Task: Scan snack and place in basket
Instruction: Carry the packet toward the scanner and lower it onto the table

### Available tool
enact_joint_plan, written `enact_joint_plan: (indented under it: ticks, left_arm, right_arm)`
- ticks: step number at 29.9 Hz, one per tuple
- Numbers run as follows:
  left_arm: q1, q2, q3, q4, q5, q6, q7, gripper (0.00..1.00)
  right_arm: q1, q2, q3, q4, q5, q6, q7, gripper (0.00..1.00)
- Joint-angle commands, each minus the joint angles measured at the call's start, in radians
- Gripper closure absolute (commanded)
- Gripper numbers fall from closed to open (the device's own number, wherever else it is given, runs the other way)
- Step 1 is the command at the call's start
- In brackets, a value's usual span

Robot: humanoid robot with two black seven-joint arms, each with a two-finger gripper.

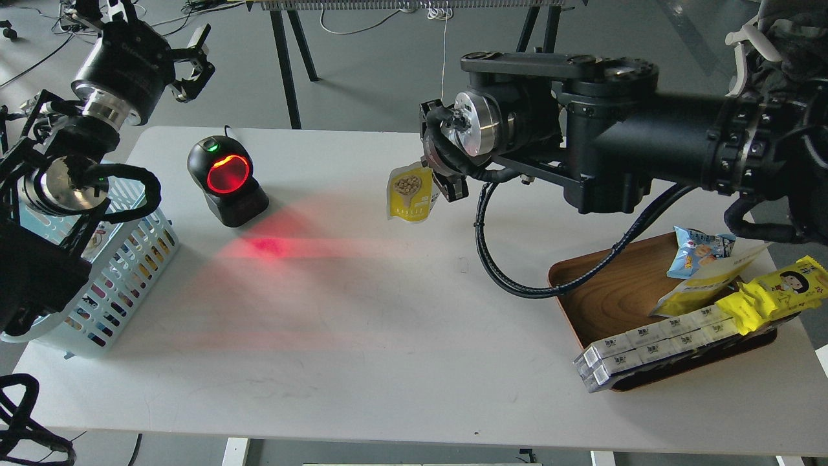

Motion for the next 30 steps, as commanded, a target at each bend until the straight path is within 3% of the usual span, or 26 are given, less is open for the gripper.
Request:
enact_joint_plan:
  ticks: [1,13,15,18,19,20,21,30]
  left_arm:
    - [0.000,-0.002,0.000,0.000,0.000,-0.001,0.000,0.00]
    - [0.000,-0.016,0.001,0.000,0.000,0.003,0.000,0.00]
    - [-0.002,-0.016,0.002,0.000,0.000,0.003,0.000,0.00]
    - [0.000,-0.014,0.003,0.000,0.000,0.003,0.000,0.00]
    - [-0.002,-0.012,0.003,0.000,0.000,0.003,0.000,0.00]
    - [0.000,-0.012,0.003,0.000,0.000,0.003,0.000,0.00]
    - [0.000,-0.011,0.003,0.000,0.000,0.003,0.000,0.00]
    - [-0.002,0.003,0.002,0.021,0.003,-0.011,0.008,0.00]
  right_arm:
    - [-0.014,0.000,0.002,0.017,-0.002,0.000,0.000,1.00]
    - [-0.038,0.000,0.006,0.060,-0.022,0.000,0.000,0.99]
    - [-0.038,0.000,0.008,0.060,-0.022,0.000,0.000,0.88]
    - [-0.038,0.000,0.022,0.059,-0.024,0.000,0.000,0.50]
    - [-0.038,0.000,0.025,0.059,-0.027,0.000,0.000,0.43]
    - [-0.038,0.000,0.032,0.057,-0.033,0.000,0.000,0.29]
    - [-0.038,0.000,0.040,0.056,-0.045,0.000,0.000,0.00]
    - [-0.025,0.000,0.095,0.059,-0.108,0.000,0.000,0.00]
